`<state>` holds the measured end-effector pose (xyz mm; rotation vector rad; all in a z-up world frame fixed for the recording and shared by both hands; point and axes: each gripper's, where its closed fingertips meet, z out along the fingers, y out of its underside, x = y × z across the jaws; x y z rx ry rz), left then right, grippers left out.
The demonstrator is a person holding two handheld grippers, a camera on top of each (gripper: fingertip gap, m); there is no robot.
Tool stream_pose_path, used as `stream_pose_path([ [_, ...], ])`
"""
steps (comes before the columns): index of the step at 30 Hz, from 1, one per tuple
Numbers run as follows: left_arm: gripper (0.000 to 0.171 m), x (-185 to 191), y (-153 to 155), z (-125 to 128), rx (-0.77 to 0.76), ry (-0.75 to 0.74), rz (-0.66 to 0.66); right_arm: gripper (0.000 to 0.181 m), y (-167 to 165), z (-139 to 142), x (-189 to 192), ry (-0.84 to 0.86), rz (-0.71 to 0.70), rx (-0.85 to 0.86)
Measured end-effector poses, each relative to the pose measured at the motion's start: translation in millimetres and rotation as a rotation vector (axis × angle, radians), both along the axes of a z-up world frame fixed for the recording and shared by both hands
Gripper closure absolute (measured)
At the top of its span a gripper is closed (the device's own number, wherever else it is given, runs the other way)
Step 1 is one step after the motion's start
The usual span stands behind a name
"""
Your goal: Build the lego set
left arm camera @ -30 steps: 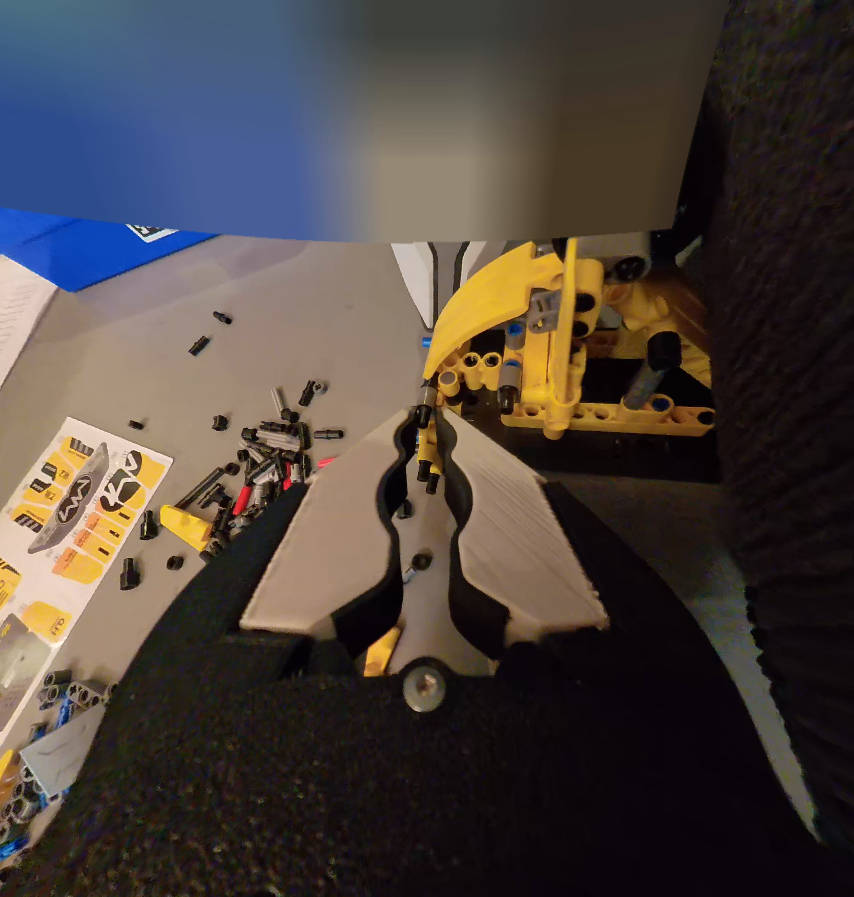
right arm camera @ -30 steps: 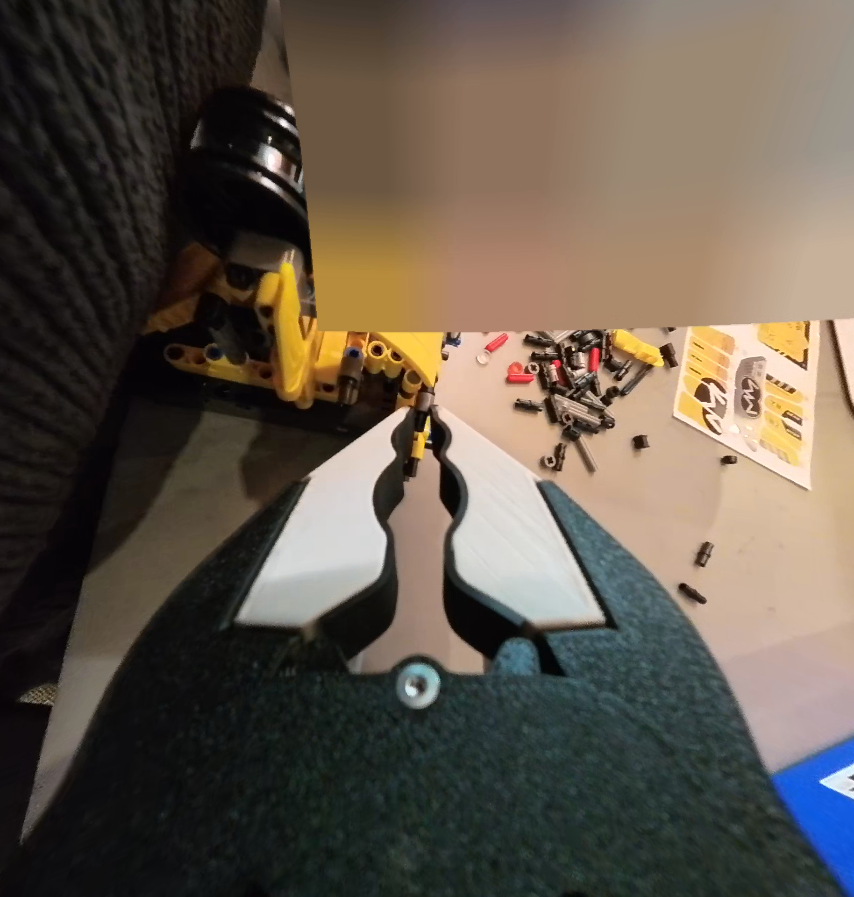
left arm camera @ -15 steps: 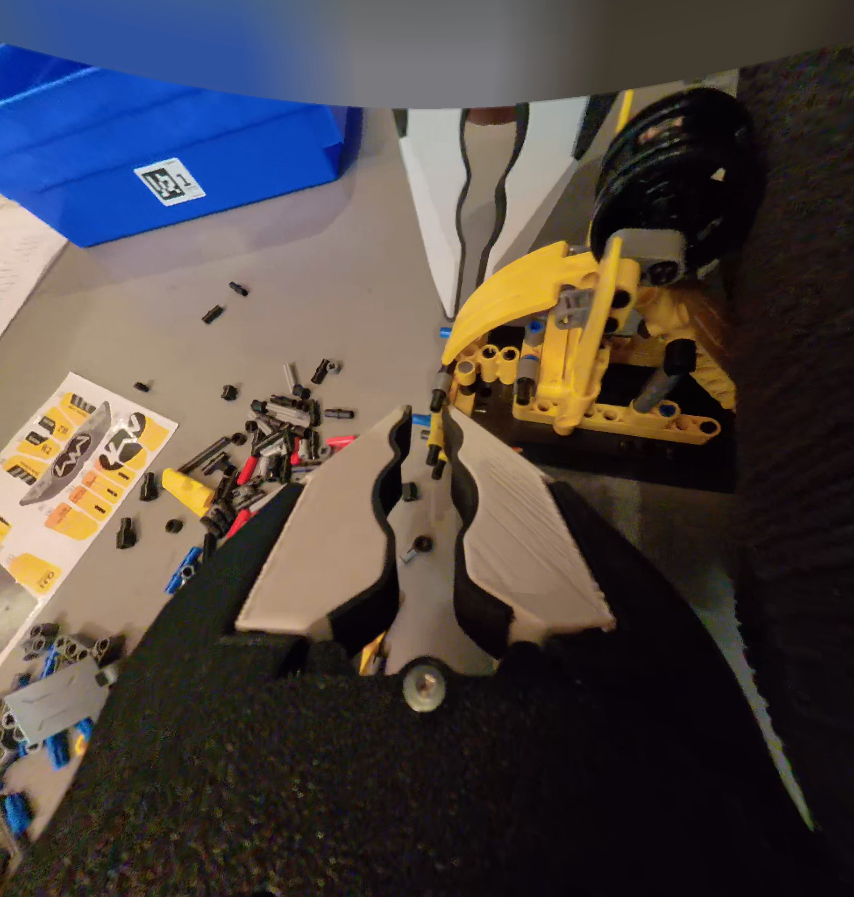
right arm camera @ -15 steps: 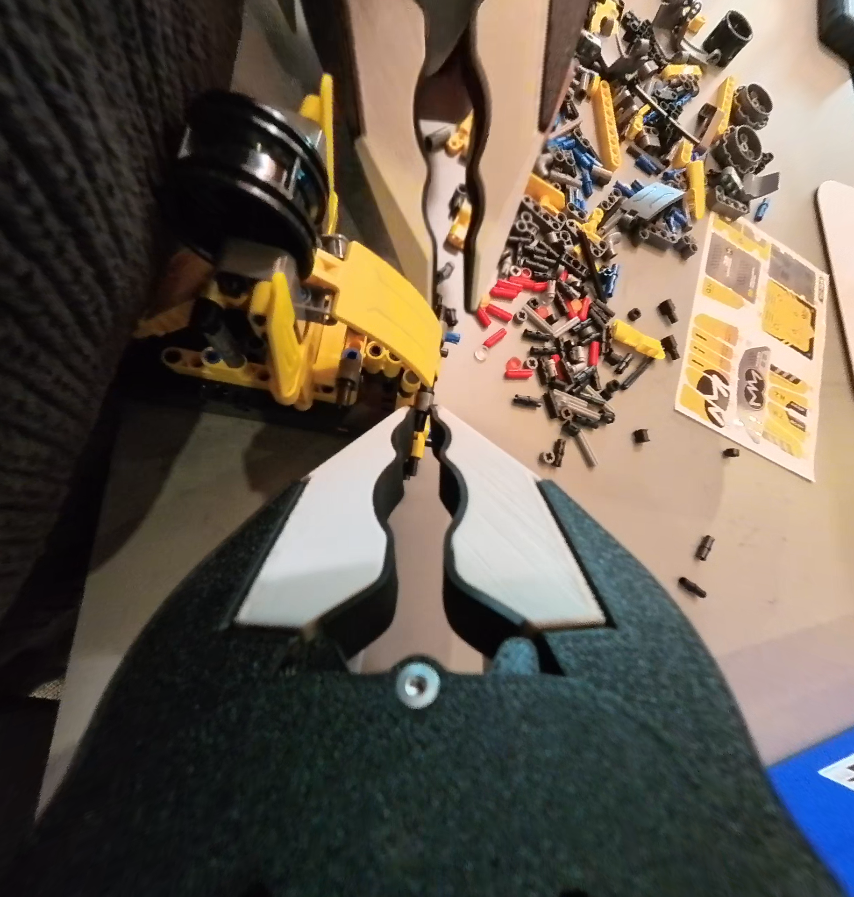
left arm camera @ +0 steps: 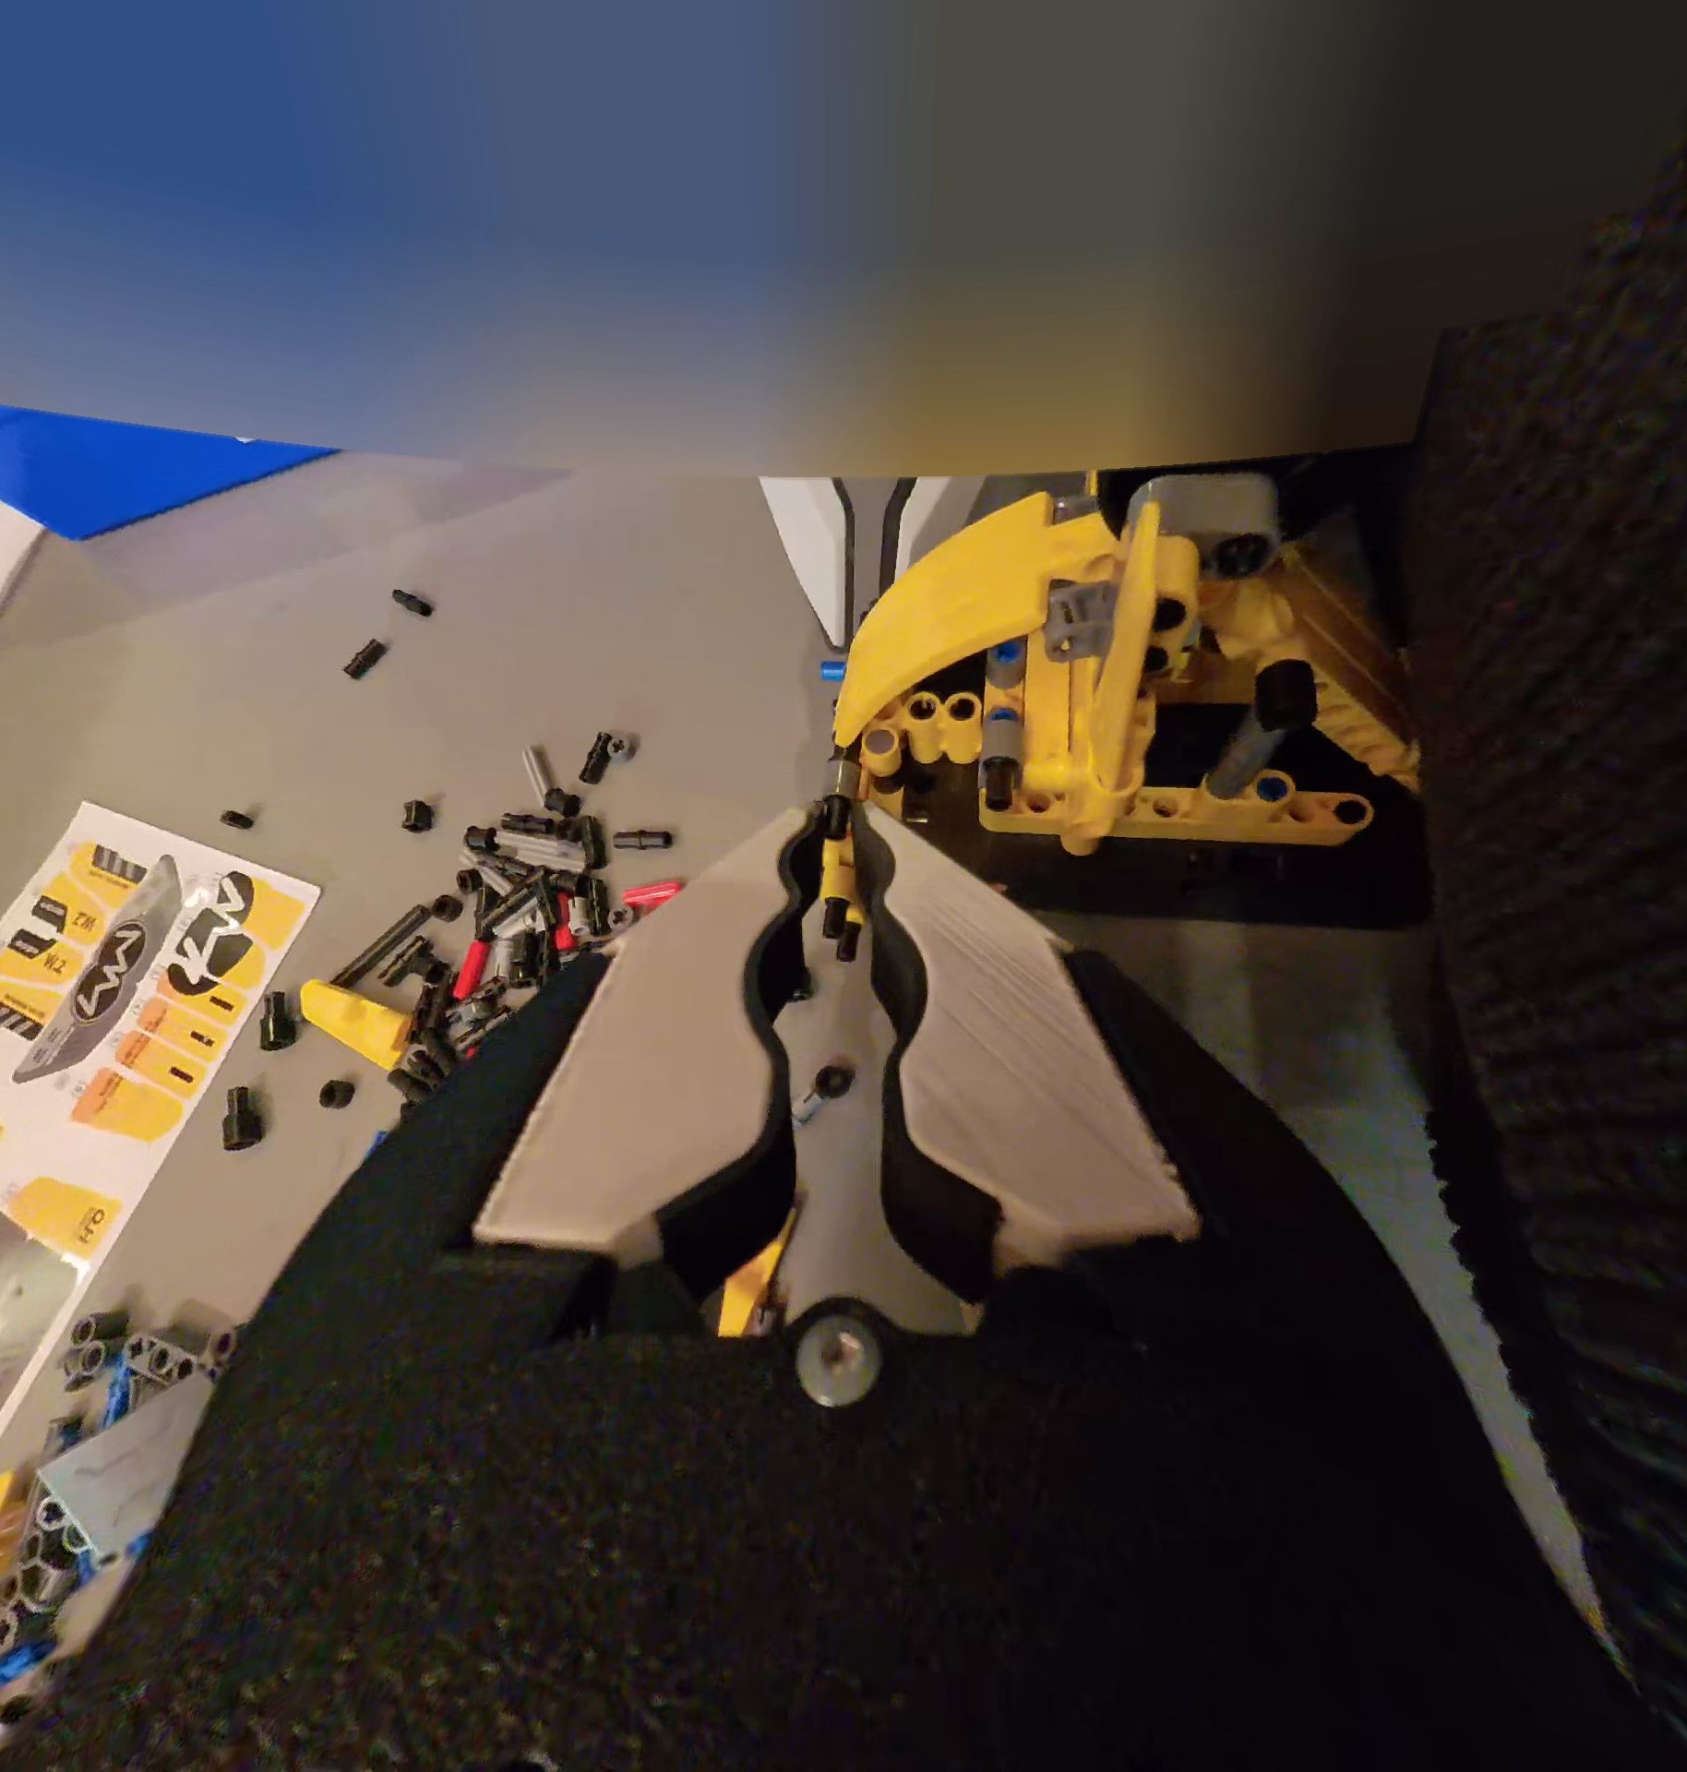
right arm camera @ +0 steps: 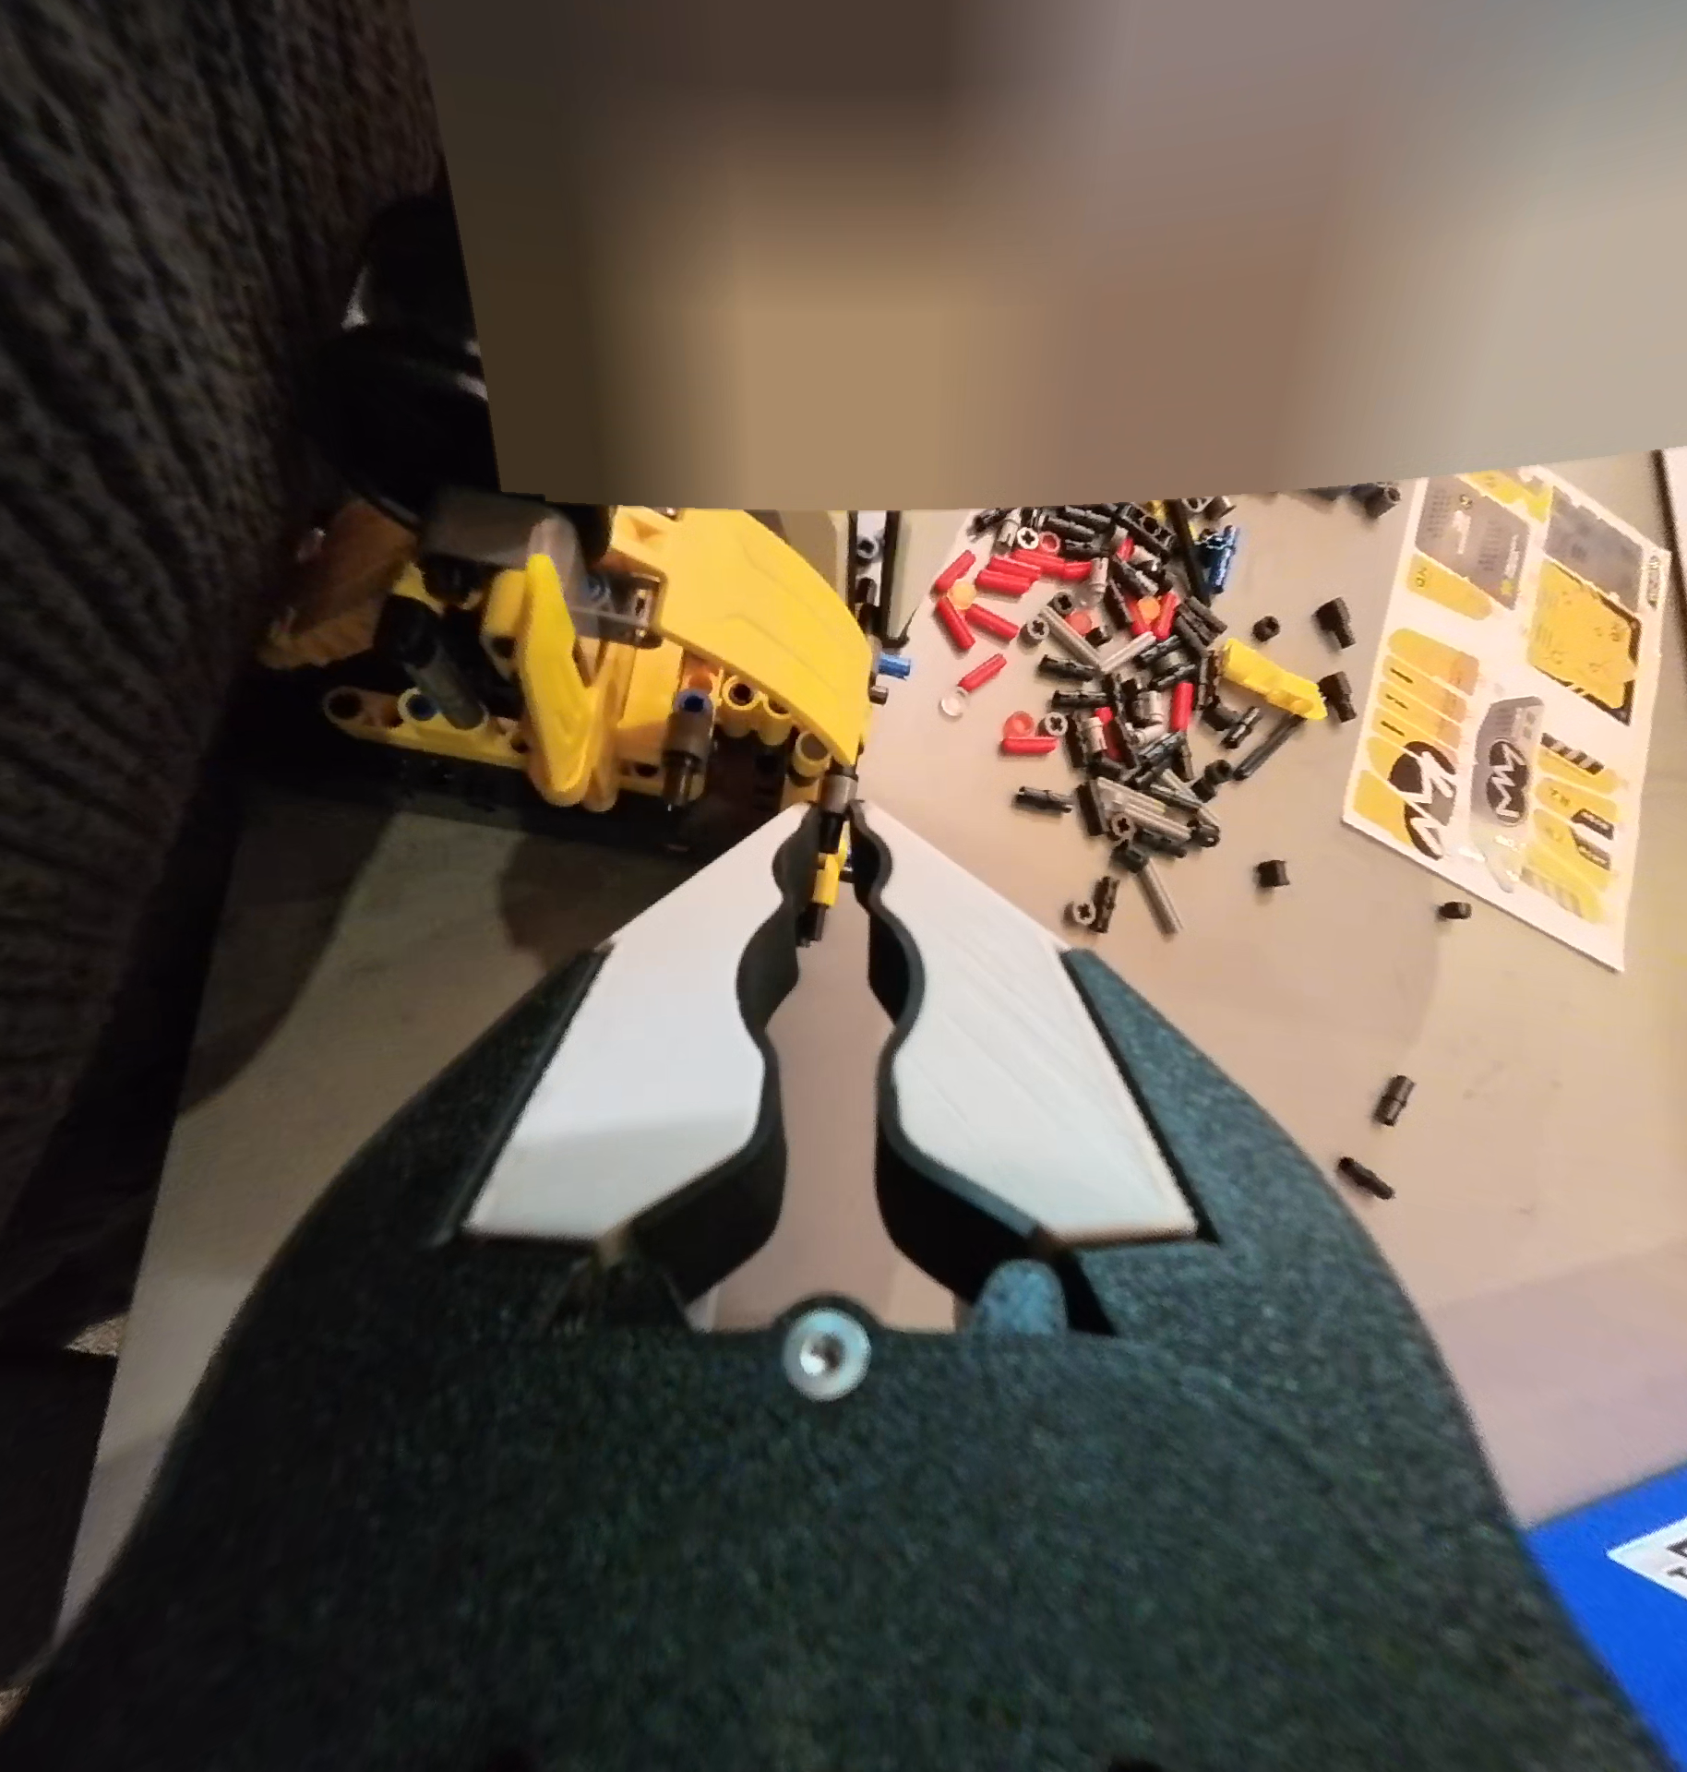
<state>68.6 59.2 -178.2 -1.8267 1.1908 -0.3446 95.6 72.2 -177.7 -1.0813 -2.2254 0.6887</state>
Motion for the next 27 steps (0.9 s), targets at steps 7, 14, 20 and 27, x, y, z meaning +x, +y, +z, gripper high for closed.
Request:
stream_pose_path([
  [7, 0.168, -0.3, 0.3, -1.2, 0.091, 0.101, -0.027, 0.176, 0.2, -0.3, -0.6, -0.009, -0.009, -0.03],
  [14, 0.169, -0.7, 2.7, -2.1, 0.096, 0.146, -0.031, 0.176, 2.1, -1.7, -0.8, -0.059, -0.038, -0.041],
  [20, 0.169, 0.3, 0.0, -1.9, 0.031, 0.119, -0.037, 0.176, -1.3, -0.7, 0.1, -0.102, -0.037, -0.121],
  [27, 0.169, 0.4, -0.9, -1.4, -0.044, 0.094, -0.035, 0.176, -2.4, -0.6, 0.7, -0.153, -0.048, -0.174],
])
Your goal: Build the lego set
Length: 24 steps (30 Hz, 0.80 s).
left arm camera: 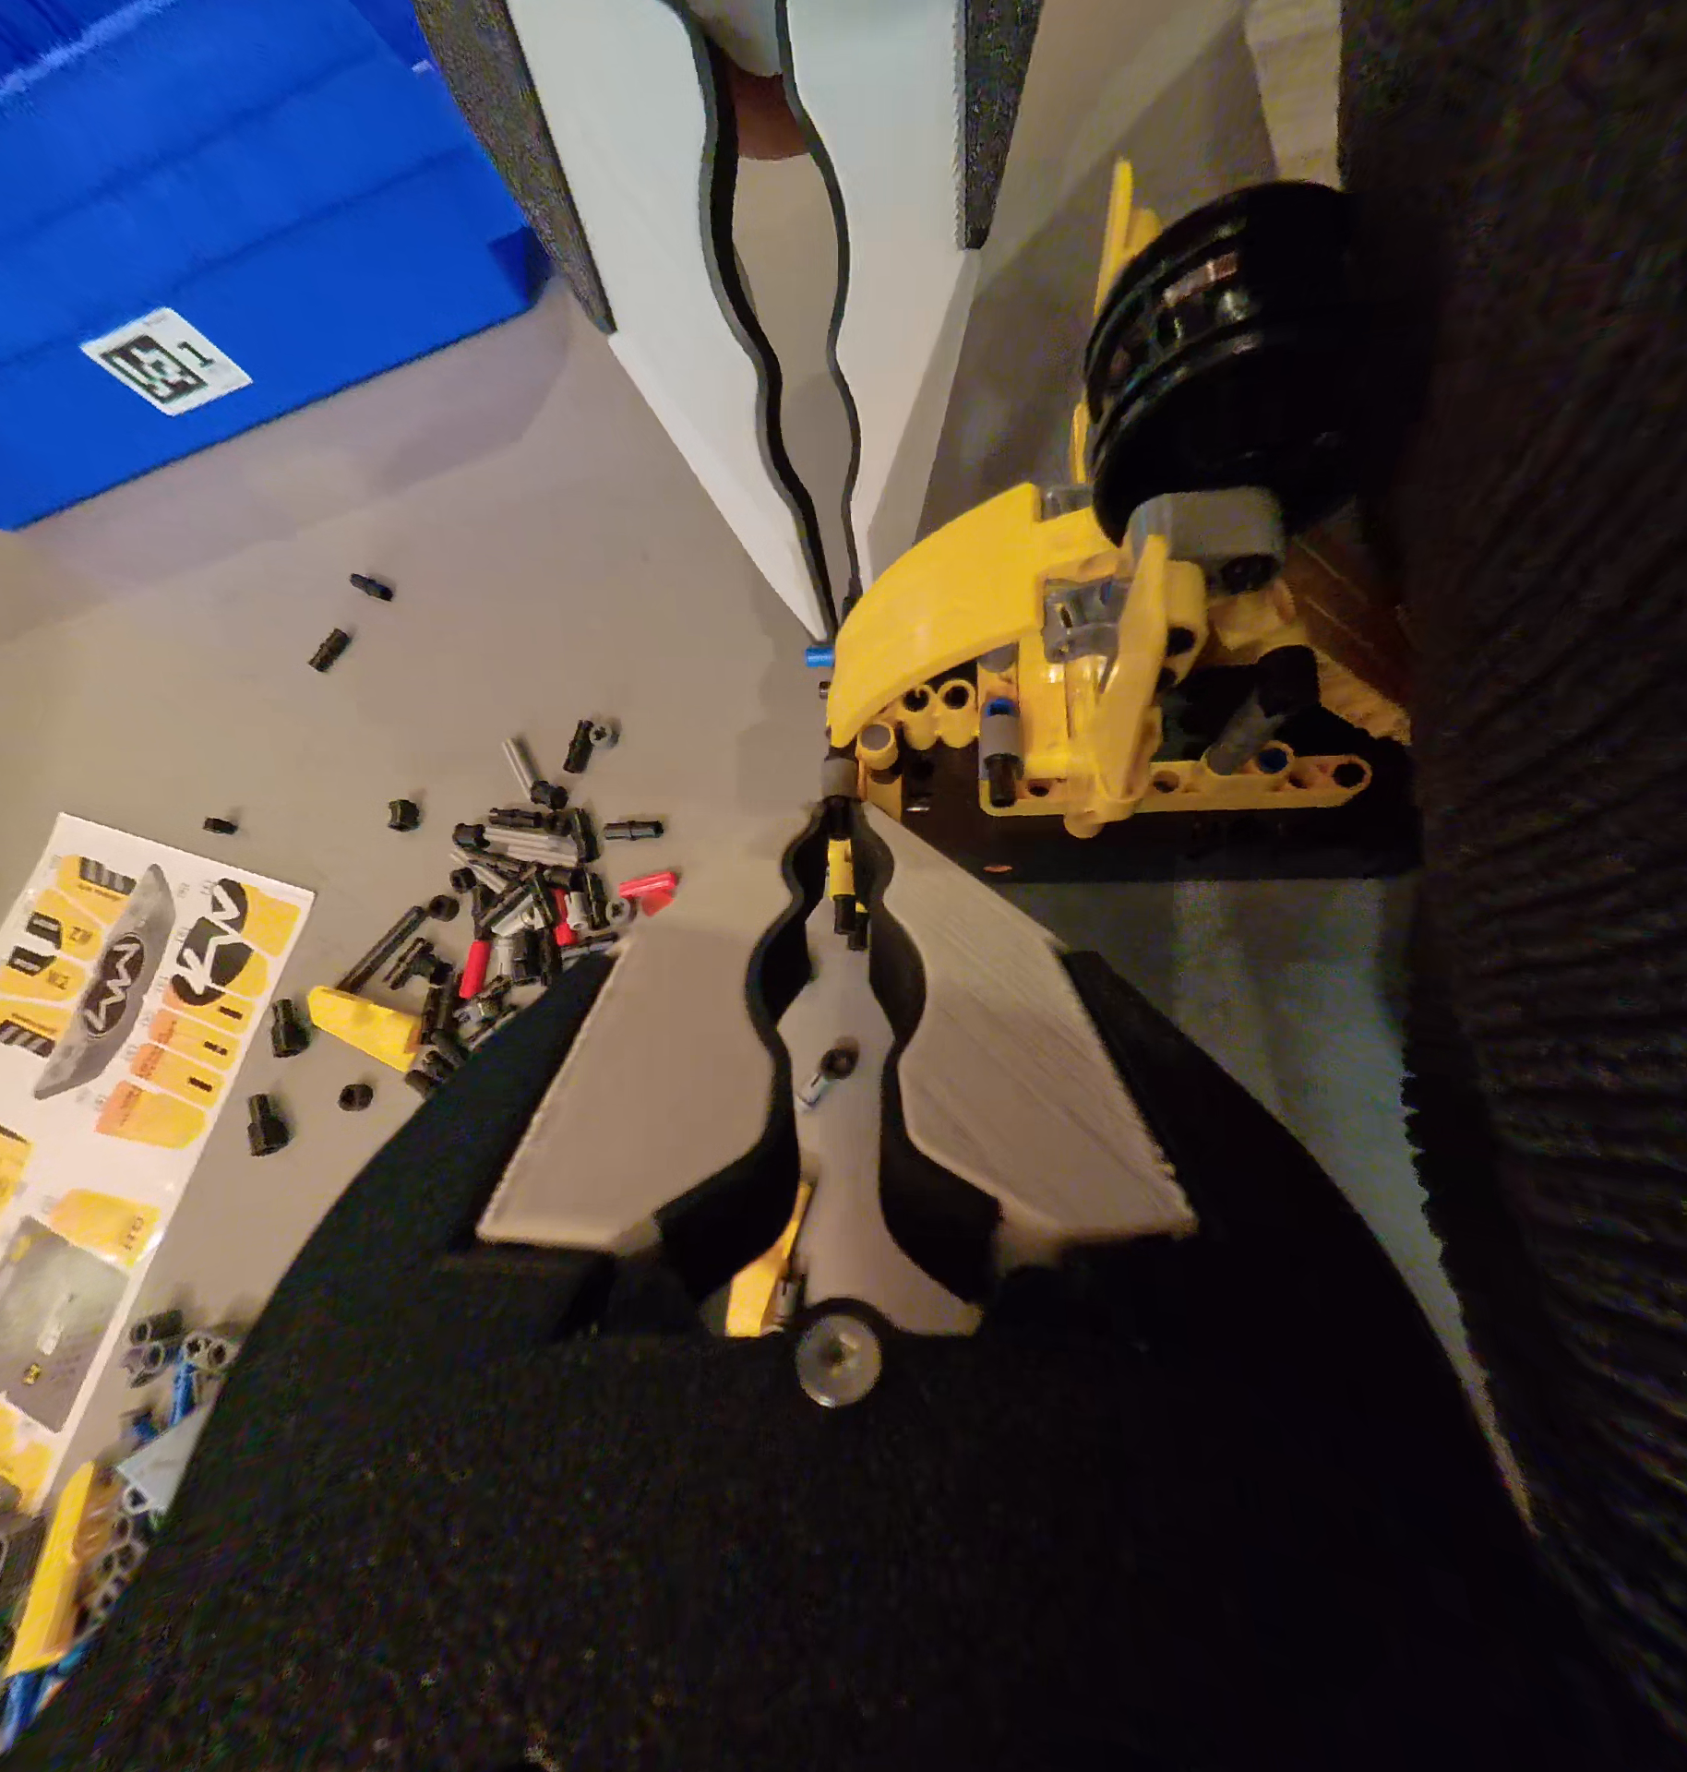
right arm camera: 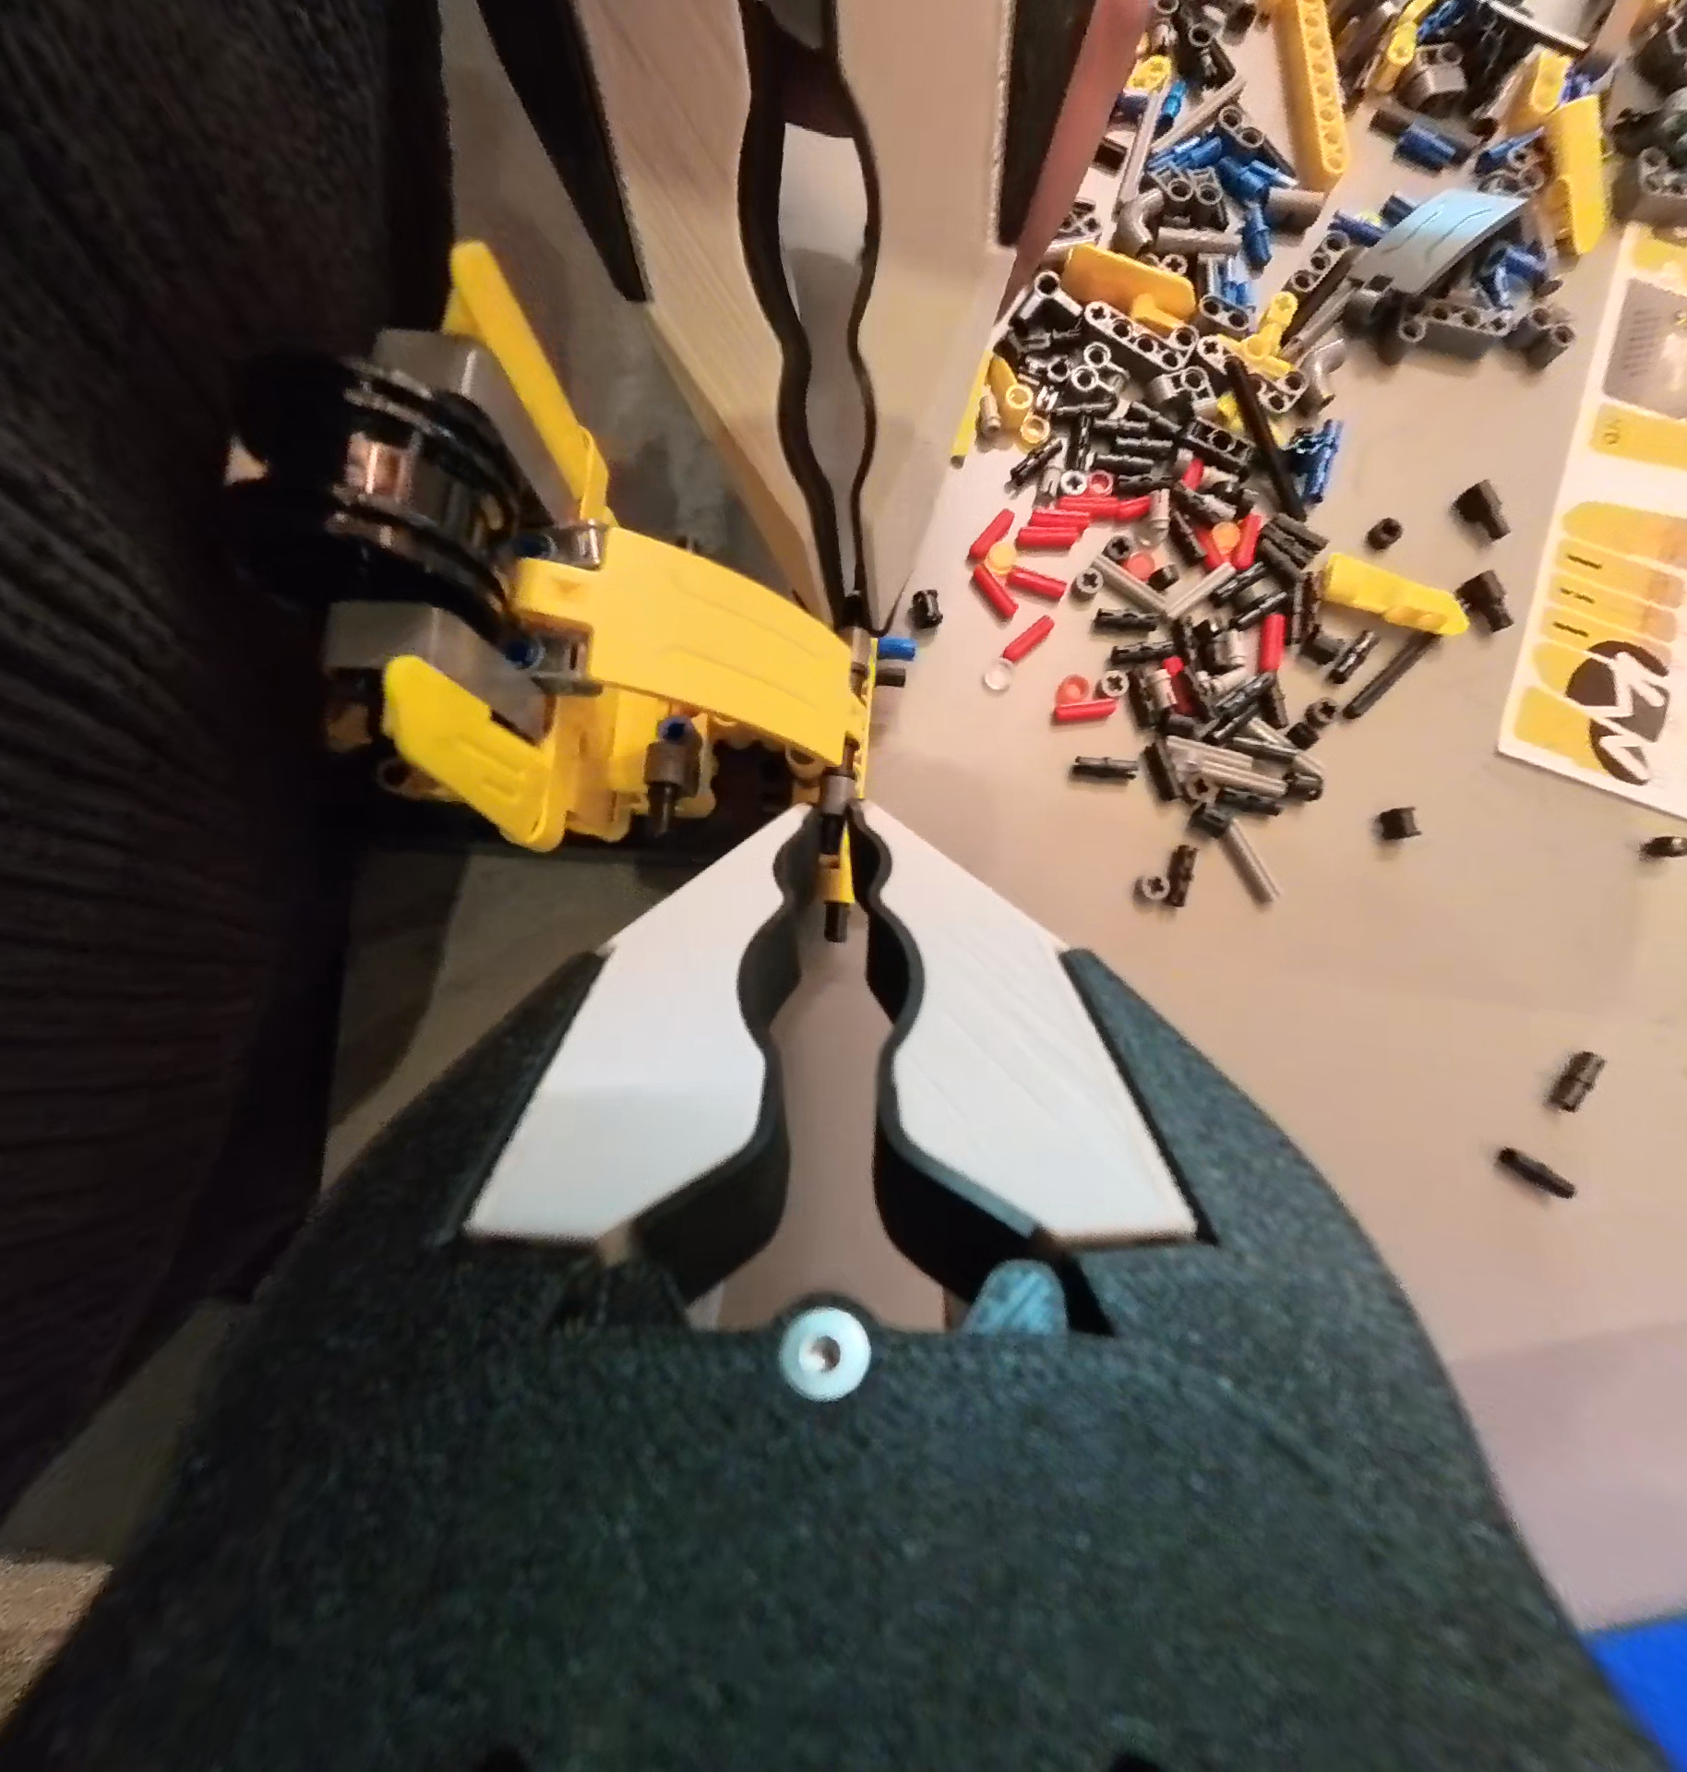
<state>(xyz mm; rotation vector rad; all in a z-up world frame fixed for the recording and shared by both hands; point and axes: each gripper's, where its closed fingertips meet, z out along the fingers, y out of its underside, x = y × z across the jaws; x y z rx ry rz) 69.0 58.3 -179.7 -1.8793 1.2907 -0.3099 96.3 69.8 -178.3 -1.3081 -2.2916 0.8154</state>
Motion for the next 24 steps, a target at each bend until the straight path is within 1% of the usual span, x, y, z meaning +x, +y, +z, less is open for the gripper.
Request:
stream_pose_path([
  [4, 0.169, -0.3, 0.5, -0.2, -0.025, -0.009, 0.002, 0.176, 0.3, -0.1, -0.1, -0.028, -0.016, -0.067],
  [11, 0.168, -0.7, 2.3, -0.3, -0.06, -0.051, 0.042, 0.176, 1.1, 0.0, 0.1, -0.115, -0.081, -0.236],
  [15, 0.168, -0.7, 2.5, 0.0, -0.093, -0.106, 0.067, 0.176, 0.6, 0.1, 0.4, -0.14, -0.095, -0.309],
  [19, 0.167, -0.9, 2.8, -0.5, -0.104, -0.114, 0.066, 0.176, 0.6, 0.0, 0.3, -0.176, -0.09, -0.365],
  [24, 0.168, -1.0, 2.7, -0.7, -0.126, -0.126, 0.06, 0.175, 0.4, -0.7, 0.4, -0.21, -0.055, -0.381],
])
